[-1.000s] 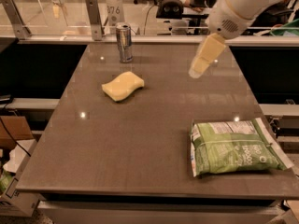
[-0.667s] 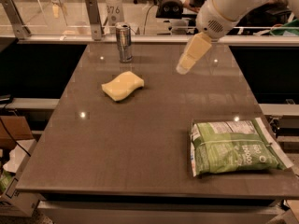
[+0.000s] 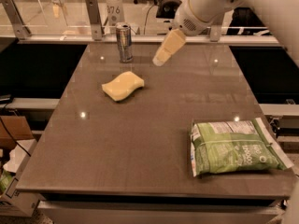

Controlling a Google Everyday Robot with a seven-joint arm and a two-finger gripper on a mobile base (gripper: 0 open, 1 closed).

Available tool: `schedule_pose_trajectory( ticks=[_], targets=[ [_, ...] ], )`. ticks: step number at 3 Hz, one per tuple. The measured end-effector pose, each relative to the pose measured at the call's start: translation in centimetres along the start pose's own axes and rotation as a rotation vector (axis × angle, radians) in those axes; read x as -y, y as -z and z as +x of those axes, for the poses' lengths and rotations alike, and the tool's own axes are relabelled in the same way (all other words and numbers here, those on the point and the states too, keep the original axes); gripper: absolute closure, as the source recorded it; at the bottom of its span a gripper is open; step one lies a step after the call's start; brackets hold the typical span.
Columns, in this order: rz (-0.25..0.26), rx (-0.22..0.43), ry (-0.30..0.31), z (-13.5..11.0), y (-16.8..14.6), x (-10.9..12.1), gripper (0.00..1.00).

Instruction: Move redbull can near green jalapeno chip bag

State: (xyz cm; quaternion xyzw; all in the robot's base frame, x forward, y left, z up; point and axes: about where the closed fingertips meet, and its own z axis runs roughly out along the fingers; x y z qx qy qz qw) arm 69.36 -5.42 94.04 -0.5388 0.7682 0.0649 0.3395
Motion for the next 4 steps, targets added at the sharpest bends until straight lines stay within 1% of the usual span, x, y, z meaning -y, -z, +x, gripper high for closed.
schedule_pose_trajectory(
  ticks=[1, 2, 4],
  targets=[
    [0.006, 0.041, -0.021, -1.9, -2.4, 1.0, 0.00],
    [0.011, 0.081, -0.064, -3.5, -4.9, 2.1, 0.00],
    [0.052, 0.171, -0.167, -6.6, -10.1, 4.3, 0.00]
  ],
)
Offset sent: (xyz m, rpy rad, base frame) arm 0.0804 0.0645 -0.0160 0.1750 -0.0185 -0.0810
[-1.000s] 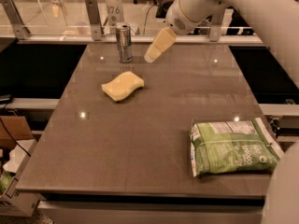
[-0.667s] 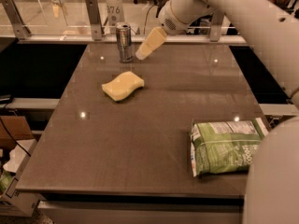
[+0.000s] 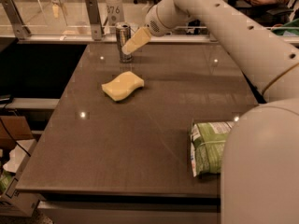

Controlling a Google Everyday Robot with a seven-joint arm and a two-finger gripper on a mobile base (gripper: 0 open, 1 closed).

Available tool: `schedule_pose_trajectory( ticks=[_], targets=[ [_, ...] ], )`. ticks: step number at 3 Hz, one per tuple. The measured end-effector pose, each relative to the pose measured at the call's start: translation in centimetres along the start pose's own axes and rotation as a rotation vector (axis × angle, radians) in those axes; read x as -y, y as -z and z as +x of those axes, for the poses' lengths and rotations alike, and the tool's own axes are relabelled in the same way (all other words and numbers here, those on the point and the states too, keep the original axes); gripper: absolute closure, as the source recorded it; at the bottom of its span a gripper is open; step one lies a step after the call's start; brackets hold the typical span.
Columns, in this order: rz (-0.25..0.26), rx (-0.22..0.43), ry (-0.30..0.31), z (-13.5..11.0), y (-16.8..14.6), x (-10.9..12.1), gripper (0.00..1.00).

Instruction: Move redbull can near green jalapeno chip bag

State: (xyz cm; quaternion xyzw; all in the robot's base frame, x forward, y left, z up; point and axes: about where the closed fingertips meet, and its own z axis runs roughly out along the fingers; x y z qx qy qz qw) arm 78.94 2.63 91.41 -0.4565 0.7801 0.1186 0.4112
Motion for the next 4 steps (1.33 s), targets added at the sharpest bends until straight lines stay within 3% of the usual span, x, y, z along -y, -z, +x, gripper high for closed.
schedule_pose_trajectory(
  ticks=[1, 3, 4],
  targets=[
    [0.019, 0.062, -0.031, -1.2, -2.3, 0.4, 0.00],
    [0.015, 0.140, -0.034, -3.6, -5.0, 0.1, 0.00],
    [-0.018, 0.146, -0.040, -4.2, -6.1, -0.7, 0.16]
  ],
)
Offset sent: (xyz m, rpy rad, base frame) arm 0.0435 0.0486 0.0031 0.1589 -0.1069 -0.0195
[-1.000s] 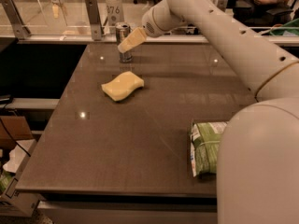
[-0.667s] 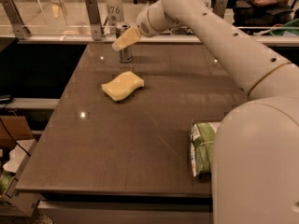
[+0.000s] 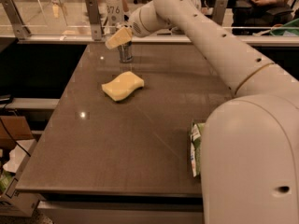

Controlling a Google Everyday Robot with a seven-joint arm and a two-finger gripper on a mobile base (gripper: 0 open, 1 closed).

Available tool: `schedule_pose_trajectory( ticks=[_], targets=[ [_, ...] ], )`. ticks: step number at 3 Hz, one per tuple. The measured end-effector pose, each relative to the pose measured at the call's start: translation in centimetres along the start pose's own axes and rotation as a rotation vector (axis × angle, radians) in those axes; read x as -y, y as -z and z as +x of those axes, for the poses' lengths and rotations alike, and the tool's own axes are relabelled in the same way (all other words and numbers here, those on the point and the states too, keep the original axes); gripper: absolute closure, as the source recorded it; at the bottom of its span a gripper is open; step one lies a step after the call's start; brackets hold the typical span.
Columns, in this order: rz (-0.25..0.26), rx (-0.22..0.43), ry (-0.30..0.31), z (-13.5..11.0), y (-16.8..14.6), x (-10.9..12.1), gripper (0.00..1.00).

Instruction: Move redbull can near green jalapeno chip bag

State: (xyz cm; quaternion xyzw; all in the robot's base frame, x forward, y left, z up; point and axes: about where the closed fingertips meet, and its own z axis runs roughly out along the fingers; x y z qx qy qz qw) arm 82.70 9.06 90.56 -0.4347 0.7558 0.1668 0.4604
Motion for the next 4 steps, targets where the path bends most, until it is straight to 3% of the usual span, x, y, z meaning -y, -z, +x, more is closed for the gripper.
schedule_pose_trajectory(
  ticks=[2, 3, 4],
  targets=[
    [-0.058, -0.005, -0.026, -0.3, 0.3, -0.8, 0.62],
    [-0.079, 0.003, -0.042, -0.3, 2.9, -0.6, 0.86],
    [-0.088, 0.003, -0.059, 0.0, 7.0, 0.0, 1.00]
  ],
)
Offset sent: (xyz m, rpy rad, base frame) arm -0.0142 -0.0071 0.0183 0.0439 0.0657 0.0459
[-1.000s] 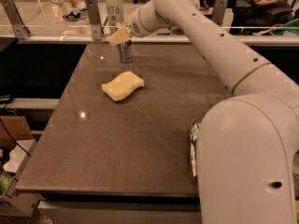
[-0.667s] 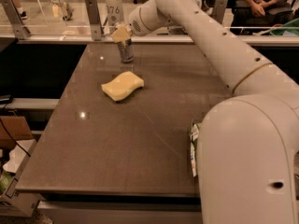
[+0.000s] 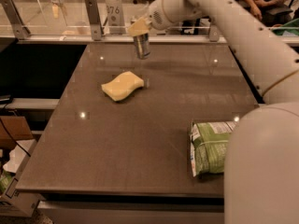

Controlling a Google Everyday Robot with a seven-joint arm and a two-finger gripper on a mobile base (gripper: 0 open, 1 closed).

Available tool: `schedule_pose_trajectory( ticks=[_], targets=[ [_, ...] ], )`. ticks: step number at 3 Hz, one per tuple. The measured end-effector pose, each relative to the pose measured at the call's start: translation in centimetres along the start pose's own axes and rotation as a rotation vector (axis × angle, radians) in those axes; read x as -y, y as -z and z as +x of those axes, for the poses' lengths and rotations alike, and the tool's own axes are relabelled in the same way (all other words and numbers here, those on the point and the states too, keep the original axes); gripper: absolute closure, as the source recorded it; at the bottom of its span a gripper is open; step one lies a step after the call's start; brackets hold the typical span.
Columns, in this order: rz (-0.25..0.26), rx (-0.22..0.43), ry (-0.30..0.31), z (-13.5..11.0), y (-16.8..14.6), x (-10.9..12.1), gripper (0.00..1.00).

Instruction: Move redbull can near green jalapeno chip bag

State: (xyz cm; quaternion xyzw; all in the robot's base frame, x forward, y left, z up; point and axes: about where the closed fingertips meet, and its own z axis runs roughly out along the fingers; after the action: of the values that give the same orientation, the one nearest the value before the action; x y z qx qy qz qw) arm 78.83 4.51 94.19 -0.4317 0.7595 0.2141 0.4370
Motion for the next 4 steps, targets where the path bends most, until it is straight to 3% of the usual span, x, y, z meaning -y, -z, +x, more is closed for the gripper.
schedule_pose_trajectory(
  ticks=[2, 4],
  targets=[
    [-0.005, -0.028, -0.089, 4.1, 11.1, 0.1, 1.00],
    [-0.007, 0.007, -0.121, 8.6, 18.8, -3.0, 1.00]
  ],
)
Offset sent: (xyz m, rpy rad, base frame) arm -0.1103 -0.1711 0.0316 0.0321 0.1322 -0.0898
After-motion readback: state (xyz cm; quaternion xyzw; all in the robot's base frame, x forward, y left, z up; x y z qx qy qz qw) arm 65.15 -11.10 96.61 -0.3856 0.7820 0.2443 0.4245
